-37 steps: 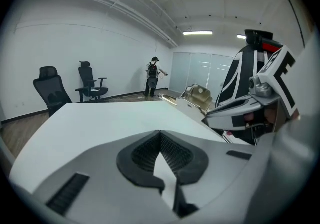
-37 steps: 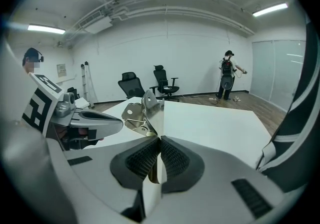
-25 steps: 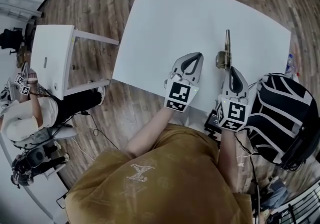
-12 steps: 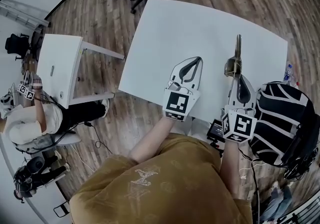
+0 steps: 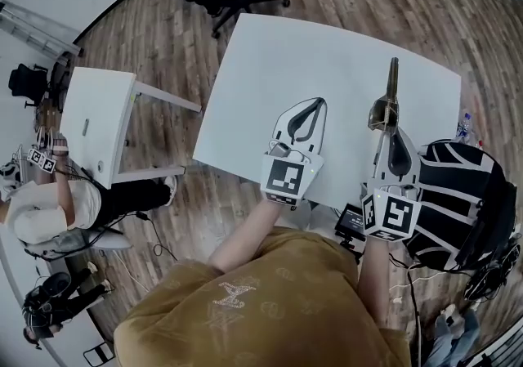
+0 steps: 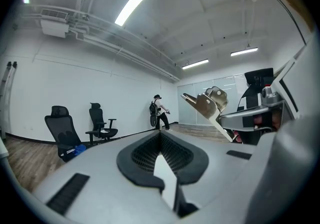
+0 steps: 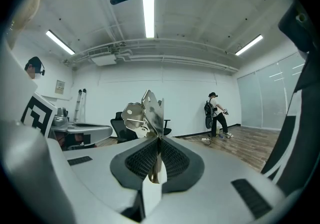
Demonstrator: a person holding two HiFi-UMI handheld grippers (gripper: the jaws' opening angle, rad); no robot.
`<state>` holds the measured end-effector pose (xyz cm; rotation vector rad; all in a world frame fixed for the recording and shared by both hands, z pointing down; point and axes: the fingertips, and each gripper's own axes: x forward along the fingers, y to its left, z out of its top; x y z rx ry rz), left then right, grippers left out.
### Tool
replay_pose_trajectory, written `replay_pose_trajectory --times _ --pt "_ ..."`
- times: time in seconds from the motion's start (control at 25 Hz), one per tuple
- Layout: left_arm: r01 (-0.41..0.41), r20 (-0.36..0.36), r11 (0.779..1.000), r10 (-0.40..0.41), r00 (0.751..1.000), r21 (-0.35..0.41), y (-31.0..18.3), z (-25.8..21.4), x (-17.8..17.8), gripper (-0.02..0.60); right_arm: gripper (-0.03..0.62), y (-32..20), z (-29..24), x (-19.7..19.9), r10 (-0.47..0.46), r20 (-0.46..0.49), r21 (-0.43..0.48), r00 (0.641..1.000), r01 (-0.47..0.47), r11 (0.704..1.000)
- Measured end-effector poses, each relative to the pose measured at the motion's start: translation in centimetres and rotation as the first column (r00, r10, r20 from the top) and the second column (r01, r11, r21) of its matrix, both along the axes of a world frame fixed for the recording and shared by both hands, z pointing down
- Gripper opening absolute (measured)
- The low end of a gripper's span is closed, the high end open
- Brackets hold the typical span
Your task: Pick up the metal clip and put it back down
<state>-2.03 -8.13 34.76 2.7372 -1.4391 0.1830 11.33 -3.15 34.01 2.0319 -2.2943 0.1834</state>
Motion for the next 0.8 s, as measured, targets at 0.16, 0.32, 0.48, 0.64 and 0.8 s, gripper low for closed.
replay_pose_trajectory --times 0.16,0.32,0.48,0.64,0.8 --pt "0.012 -0.013 0.999 -0.011 1.0 0.033 -0.4 -1.4 -0.1 0.006 0.026 0.0 -1.1 0.3 0.006 0.009 0.031 1.0 -0.006 0.999" --pt "0.011 -0.022 0.999 -0.01 1.0 0.052 -0.6 -2.0 0.4 0.006 0.026 0.1 -2.3 1.0 0.015 0.011 0.063 1.0 -0.016 0.998" --pt "0.013 -0.039 0.999 -0.011 0.999 0.047 -0.8 -2.2 0.2 0.006 0.026 0.0 -3.0 0.8 0.017 0.007 0.079 1.0 -0.018 0.997" --pt "0.007 -0.028 0.998 -0.006 1.0 0.059 -0.8 -2.4 0.5 0.006 0.026 0.0 -3.3 0.8 0.018 0.009 0.096 1.0 -0.019 0.995" --pt "0.003 -0.043 0.998 0.0 0.999 0.062 -0.8 -2.9 0.7 0.006 0.026 0.0 -3.5 0.9 0.012 0.016 0.109 1.0 -0.014 0.994"
